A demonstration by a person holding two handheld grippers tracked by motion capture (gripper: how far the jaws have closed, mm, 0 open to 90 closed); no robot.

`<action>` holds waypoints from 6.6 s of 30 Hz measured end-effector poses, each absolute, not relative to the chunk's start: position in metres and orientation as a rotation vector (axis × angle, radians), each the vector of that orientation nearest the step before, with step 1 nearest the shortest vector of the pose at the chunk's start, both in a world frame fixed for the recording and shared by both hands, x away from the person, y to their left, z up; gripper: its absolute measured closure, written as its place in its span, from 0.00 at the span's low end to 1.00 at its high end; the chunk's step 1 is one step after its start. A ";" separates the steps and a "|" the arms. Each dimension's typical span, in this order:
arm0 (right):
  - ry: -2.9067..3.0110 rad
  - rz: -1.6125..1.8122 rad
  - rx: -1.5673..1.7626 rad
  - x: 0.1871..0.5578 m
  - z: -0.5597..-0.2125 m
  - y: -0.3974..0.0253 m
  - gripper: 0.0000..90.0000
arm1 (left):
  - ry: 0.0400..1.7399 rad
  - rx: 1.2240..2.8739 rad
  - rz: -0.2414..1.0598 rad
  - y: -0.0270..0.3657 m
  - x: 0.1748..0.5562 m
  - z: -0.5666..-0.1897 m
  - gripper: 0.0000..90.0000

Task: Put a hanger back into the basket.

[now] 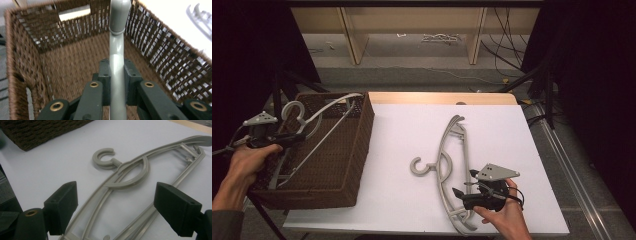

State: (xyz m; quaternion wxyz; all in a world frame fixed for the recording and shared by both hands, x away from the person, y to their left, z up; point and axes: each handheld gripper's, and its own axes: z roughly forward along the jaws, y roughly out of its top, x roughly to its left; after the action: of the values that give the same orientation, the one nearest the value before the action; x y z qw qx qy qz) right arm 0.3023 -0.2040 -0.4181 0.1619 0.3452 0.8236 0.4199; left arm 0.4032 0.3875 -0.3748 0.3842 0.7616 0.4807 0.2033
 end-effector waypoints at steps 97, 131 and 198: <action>2.416 1.146 1.002 0.305 -0.436 -0.184 0.20 | 0.784 1.690 0.406 0.163 0.288 -0.424 0.17; 2.629 0.707 0.949 0.330 -0.454 -0.125 0.28 | 0.768 1.743 0.515 0.169 0.284 -0.435 0.18; 2.689 0.480 1.082 0.331 -0.438 -0.234 0.91 | 0.776 1.740 0.461 0.173 0.287 -0.436 0.19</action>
State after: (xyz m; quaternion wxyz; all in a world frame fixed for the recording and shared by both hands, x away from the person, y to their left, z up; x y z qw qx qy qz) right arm 0.3309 -0.2342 -0.4385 0.1017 0.3666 0.9104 0.1625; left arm 0.2871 0.1733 -0.4362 0.5570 0.7372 0.3287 0.1954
